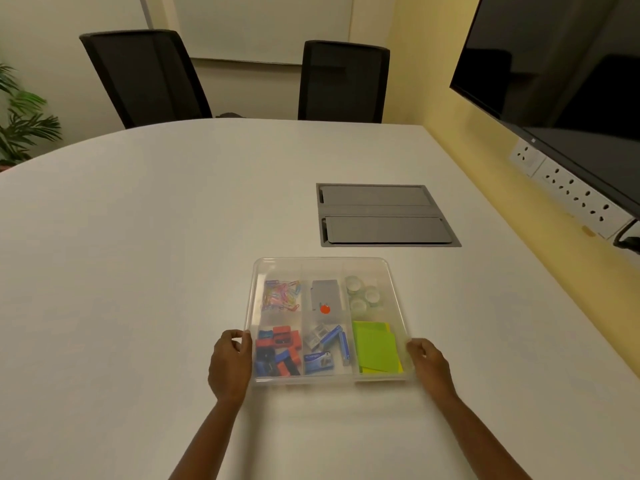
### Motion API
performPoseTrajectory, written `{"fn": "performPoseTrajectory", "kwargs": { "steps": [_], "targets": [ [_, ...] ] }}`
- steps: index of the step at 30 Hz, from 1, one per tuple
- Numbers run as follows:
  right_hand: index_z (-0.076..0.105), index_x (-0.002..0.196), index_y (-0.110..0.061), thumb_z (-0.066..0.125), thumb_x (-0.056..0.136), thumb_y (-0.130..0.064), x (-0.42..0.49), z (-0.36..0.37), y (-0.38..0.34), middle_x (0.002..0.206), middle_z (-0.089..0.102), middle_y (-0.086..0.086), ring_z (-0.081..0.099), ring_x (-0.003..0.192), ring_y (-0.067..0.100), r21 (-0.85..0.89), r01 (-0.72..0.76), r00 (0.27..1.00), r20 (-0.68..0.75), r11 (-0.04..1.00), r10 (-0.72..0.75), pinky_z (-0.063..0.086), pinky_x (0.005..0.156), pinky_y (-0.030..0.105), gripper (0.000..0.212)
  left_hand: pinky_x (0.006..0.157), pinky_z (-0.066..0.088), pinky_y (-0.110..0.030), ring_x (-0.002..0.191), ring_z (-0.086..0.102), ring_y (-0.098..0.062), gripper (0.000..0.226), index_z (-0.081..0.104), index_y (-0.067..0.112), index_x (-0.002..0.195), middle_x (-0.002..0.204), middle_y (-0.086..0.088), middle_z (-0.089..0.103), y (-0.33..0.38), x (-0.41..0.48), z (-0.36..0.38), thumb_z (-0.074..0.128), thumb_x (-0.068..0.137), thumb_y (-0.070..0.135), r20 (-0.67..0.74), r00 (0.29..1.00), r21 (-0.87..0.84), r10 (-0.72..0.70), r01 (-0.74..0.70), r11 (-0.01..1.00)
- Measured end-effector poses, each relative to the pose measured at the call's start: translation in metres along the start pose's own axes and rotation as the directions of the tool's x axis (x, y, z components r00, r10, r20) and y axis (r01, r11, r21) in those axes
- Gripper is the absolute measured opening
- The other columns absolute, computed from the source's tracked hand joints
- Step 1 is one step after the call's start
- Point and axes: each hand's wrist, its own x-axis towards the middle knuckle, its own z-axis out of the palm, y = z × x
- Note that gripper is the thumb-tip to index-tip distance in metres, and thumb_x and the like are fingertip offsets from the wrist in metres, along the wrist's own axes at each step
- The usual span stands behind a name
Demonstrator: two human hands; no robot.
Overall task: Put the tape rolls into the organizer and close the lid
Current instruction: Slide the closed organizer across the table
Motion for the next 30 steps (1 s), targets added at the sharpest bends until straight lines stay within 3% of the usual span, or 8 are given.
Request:
{"fn": "performPoseTrajectory", "kwargs": {
  "steps": [5,10,13,16,18,20,24,30],
  "targets": [
    [0.065,0.107,-0.002,0.051,0.093,-0.015,0.053,0.009,-0.041,0.099,0.062,0.01,0.058,0.099,0.029,-0.034,0.007,0.999,0.045,0.999,-0.005,0.037,0.077,0.025,0.024,0.084,0.048,-0.041,0.099,0.059,-0.038,0.029,0.056,0.0,0.11,0.112,-0.022,0.063,0.024,0.038,0.01,0.045,0.094,0.021,0.09,0.996,0.0,-0.023,0.023,1.0],
    [0.067,0.078,0.0,0.058,0.091,-0.02,0.105,0.018,-0.063,0.06,0.05,0.002,0.042,0.055,0.015,0.079,-0.06,0.996,0.078,0.995,0.054,0.033,0.053,0.025,0.026,0.088,0.047,-0.042,0.105,0.058,-0.038,0.032,0.055,-0.001,0.115,0.118,-0.023,0.062,0.04,0.073,0.02,0.048,0.093,0.021,0.138,0.989,-0.022,-0.044,0.047,0.999],
    [0.054,0.056,-0.014,0.057,0.092,-0.024,0.129,0.023,-0.078,0.055,0.045,0.001,0.037,0.05,0.014,0.105,-0.096,0.992,0.096,0.99,0.086,0.03,0.048,0.025,0.037,0.088,0.046,-0.042,0.106,0.057,-0.037,0.033,0.054,-0.001,0.116,0.119,-0.023,0.061,0.048,0.09,0.027,0.048,0.092,0.021,0.151,0.987,-0.038,-0.051,0.057,0.998],
    [0.057,0.067,-0.003,0.055,0.092,-0.032,0.148,0.027,-0.089,0.066,0.046,0.01,0.04,0.057,0.019,0.138,-0.116,0.987,0.128,0.984,0.098,0.031,0.052,0.026,0.039,0.09,0.046,-0.043,0.107,0.057,-0.038,0.033,0.054,-0.001,0.117,0.12,-0.023,0.06,0.054,0.103,0.033,0.048,0.093,0.02,0.157,0.986,-0.05,-0.056,0.065,0.997],
    [0.063,0.09,0.008,0.055,0.092,-0.034,0.158,0.029,-0.092,0.077,0.046,0.013,0.042,0.066,0.021,0.16,-0.134,0.983,0.145,0.978,0.111,0.031,0.054,0.026,0.044,0.09,0.046,-0.043,0.107,0.057,-0.037,0.033,0.054,-0.001,0.116,0.12,-0.022,0.061,0.056,0.109,0.037,0.047,0.093,0.021,0.154,0.986,-0.06,-0.057,0.067,0.996],
    [0.055,0.105,0.019,0.057,0.091,-0.035,0.164,0.031,-0.092,0.073,0.044,0.011,0.04,0.061,0.02,0.159,-0.144,0.98,0.16,0.977,0.118,0.03,0.054,0.026,0.056,0.09,0.046,-0.043,0.107,0.057,-0.037,0.033,0.055,-0.001,0.116,0.12,-0.022,0.061,0.053,0.112,0.04,0.047,0.093,0.022,0.149,0.988,-0.067,-0.05,0.061,0.996],
    [0.048,0.109,0.025,0.059,0.09,-0.032,0.168,0.033,-0.091,0.062,0.037,0.006,0.034,0.054,0.017,0.132,-0.146,0.976,0.18,0.98,0.121,0.028,0.053,0.026,0.061,0.085,0.045,-0.039,0.1,0.057,-0.033,0.033,0.054,0.0,0.114,0.117,-0.022,0.061,0.047,0.111,0.046,0.044,0.094,0.024,0.125,0.992,-0.072,-0.03,0.04,0.997],
    [0.055,0.112,0.017,0.056,0.092,-0.027,0.169,0.03,-0.099,0.062,0.04,0.006,0.036,0.053,0.016,0.148,-0.207,0.954,0.25,0.967,0.166,0.03,0.052,0.025,0.048,0.077,0.041,-0.034,0.09,0.053,-0.027,0.031,0.055,-0.002,0.111,0.113,-0.023,0.062,0.045,0.107,0.05,0.041,0.096,0.021,0.089,0.996,-0.066,0.011,-0.005,0.998]
  ]
}}
